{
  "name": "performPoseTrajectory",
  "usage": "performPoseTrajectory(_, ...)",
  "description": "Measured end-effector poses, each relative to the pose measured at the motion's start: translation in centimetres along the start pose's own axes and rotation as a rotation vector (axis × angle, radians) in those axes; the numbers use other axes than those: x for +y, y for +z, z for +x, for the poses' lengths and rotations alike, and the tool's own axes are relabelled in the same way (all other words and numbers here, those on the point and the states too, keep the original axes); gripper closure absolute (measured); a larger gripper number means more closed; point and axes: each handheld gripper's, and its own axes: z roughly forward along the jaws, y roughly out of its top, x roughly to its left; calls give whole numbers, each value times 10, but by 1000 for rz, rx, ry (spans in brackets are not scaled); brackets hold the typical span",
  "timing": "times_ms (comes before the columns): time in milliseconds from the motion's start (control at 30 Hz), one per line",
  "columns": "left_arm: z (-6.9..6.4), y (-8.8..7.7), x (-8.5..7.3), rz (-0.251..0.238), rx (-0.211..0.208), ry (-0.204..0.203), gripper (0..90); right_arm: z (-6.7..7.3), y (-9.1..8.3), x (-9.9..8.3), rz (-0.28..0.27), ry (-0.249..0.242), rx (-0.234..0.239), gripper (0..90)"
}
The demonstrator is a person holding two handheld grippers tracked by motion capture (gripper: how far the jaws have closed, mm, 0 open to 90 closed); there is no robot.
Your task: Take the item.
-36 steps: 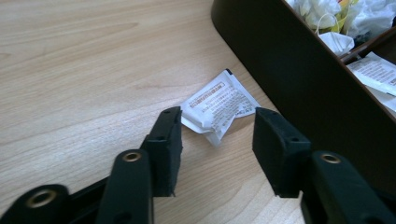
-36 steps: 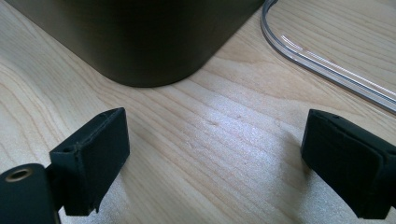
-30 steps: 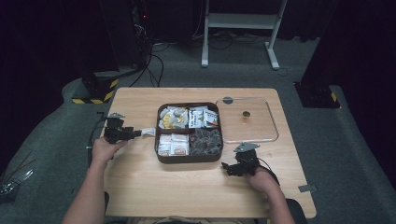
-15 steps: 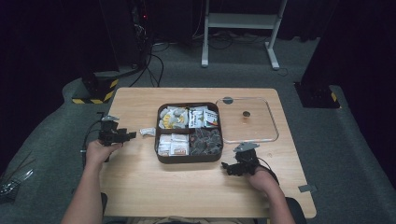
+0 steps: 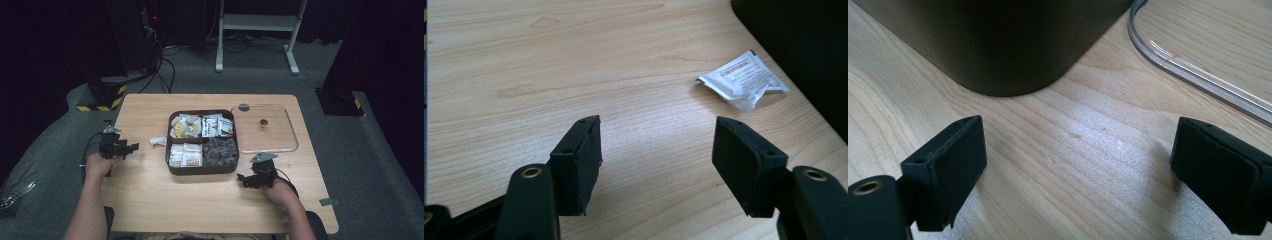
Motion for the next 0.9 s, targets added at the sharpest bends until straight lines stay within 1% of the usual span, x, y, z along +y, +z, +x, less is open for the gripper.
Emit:
performPoseTrajectory(133, 4, 3, -5, 33, 31, 13, 350, 0, 0, 0, 0, 0, 0, 77)
performPoseTrajectory(200, 8, 5, -9, 61, 47, 25, 352, 0, 0, 0, -1, 0, 0, 77)
performPoseTrajectory(233, 10, 5, -10, 64, 51, 29, 352, 0, 0, 0, -1, 0, 0, 77)
performPoseTrajectory(367, 11, 6, -12, 45, 48, 30, 342, 0, 0, 0, -1, 0, 0, 77)
performPoseTrajectory(433, 11, 7, -14, 25, 48, 36, 309, 0, 0, 0, -1, 0, 0, 77)
performPoseTrajectory(533, 12, 8, -18, 1, 62, 65, 280, 0, 0, 0, -1, -1, 0, 77)
performPoseTrajectory(633, 13, 9, -21, -23, 55, 53, 244, 0, 0, 0, -1, 0, -1, 77)
performPoseTrajectory(700, 13, 9, -22, -34, 54, 53, 223, 0, 0, 0, -1, 0, -1, 77)
performPoseTrajectory(833, 11, 13, -25, -62, 76, 49, 189, 0, 0, 0, -1, 0, -1, 77)
performPoseTrajectory(900, 10, 13, -24, -59, 81, 53, 182, 0, 0, 0, -1, 0, 0, 77)
